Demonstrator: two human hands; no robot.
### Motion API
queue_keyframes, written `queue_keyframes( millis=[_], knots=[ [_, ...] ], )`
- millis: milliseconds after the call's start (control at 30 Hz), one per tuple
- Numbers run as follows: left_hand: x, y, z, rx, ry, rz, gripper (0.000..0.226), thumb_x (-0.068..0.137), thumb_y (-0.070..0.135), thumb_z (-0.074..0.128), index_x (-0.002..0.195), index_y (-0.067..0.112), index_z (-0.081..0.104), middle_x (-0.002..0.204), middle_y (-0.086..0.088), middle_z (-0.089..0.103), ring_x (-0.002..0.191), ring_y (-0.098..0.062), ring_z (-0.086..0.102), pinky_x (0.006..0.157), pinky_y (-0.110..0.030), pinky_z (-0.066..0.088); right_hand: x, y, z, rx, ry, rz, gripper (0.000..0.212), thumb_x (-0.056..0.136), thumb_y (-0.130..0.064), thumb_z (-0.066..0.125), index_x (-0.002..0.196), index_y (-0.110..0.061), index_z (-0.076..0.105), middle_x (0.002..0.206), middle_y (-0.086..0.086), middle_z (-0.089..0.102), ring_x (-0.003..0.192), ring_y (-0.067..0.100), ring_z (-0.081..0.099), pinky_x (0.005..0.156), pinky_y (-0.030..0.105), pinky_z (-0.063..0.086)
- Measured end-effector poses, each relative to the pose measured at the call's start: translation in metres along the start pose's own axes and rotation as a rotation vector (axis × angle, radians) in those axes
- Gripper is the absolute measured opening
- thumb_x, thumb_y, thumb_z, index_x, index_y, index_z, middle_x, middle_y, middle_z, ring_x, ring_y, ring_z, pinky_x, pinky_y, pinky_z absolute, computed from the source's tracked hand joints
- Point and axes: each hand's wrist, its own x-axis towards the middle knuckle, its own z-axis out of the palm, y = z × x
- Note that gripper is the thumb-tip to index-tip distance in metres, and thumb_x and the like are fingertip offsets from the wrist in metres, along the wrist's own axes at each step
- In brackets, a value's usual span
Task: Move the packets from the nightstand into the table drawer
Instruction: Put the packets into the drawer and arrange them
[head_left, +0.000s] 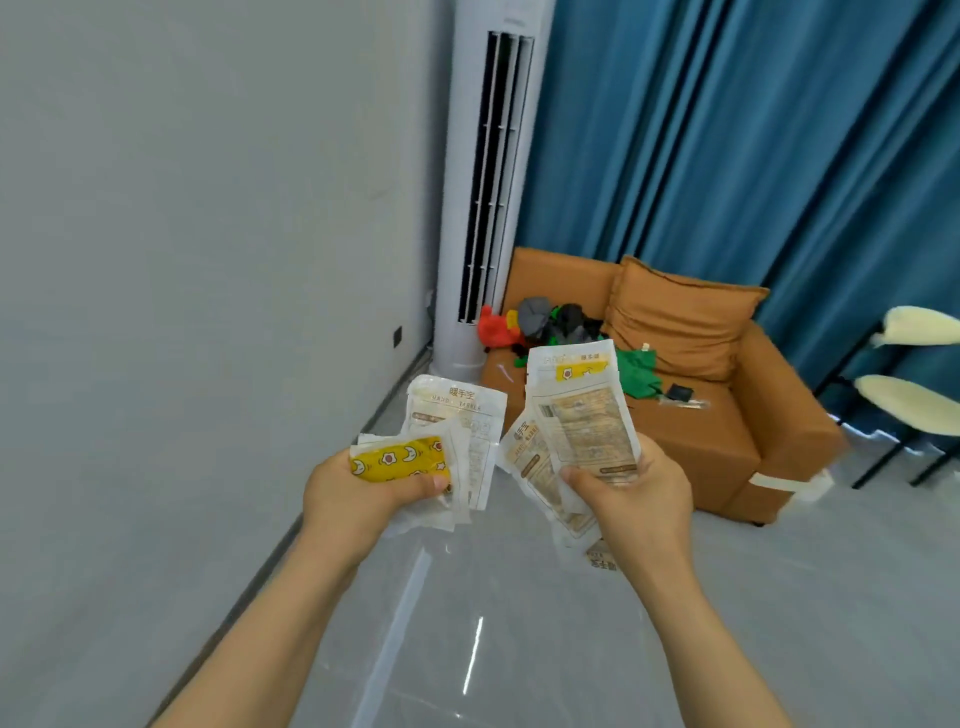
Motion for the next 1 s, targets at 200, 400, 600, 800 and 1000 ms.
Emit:
queue_keyframes(
  millis=[200,400,600,800,1000],
  knots=[
    [0.059,0.005,0.131,0.039,-0.252,0.012,0.037,0.051,0.013,0.091,0.084,0.015,0.075,0.077,0.002,0.076,0.073,-0.015,0.073,0.065,-0.029,0.057,0.058,0.047,-0.077,-0.043,0.234,0.095,0.038,0.074,-0.012,0.079,0.092,-0.042,0.063,0.086,-0.028,0.065,0.083,-0.007,0.063,0.068,0.016,0.050],
    [0.117,0.017,0.263,0.044,-0.476,0.011,0.041,0.047,0.017,0.093,0.084,0.016,0.075,0.081,0.002,0.076,0.077,-0.014,0.072,0.072,-0.031,0.059,0.122,0.075,-0.146,-0.153,0.471,0.200,0.037,0.073,-0.014,0.080,0.106,-0.026,0.069,0.101,-0.011,0.072,0.092,0.009,0.068,0.075,0.028,0.057],
    [0.151,0.025,0.388,0.090,-0.658,0.021,0.033,0.050,0.017,0.092,0.078,0.019,0.075,0.076,0.007,0.075,0.078,-0.015,0.071,0.078,-0.037,0.057,0.160,0.112,-0.206,-0.180,0.687,0.323,0.032,0.072,-0.015,0.080,0.100,-0.024,0.070,0.094,-0.010,0.073,0.087,0.008,0.070,0.073,0.029,0.058],
    [0.145,0.014,0.493,0.172,-0.839,0.015,0.044,0.033,0.037,0.094,0.072,0.026,0.075,0.075,0.007,0.075,0.080,-0.018,0.071,0.076,-0.039,0.057,0.169,0.147,-0.268,-0.221,0.871,0.413,0.029,0.071,-0.016,0.079,0.095,-0.031,0.070,0.091,-0.012,0.073,0.085,0.006,0.069,0.074,0.033,0.058],
    [0.112,0.013,0.596,0.219,-0.989,0.074,0.034,0.049,0.022,0.092,0.077,0.019,0.074,0.072,0.006,0.074,0.070,-0.009,0.070,0.066,-0.032,0.056,0.173,0.180,-0.340,-0.215,1.018,0.443,0.026,0.071,-0.015,0.080,0.084,-0.033,0.066,0.081,-0.017,0.070,0.079,0.001,0.067,0.065,0.021,0.051]
  ],
)
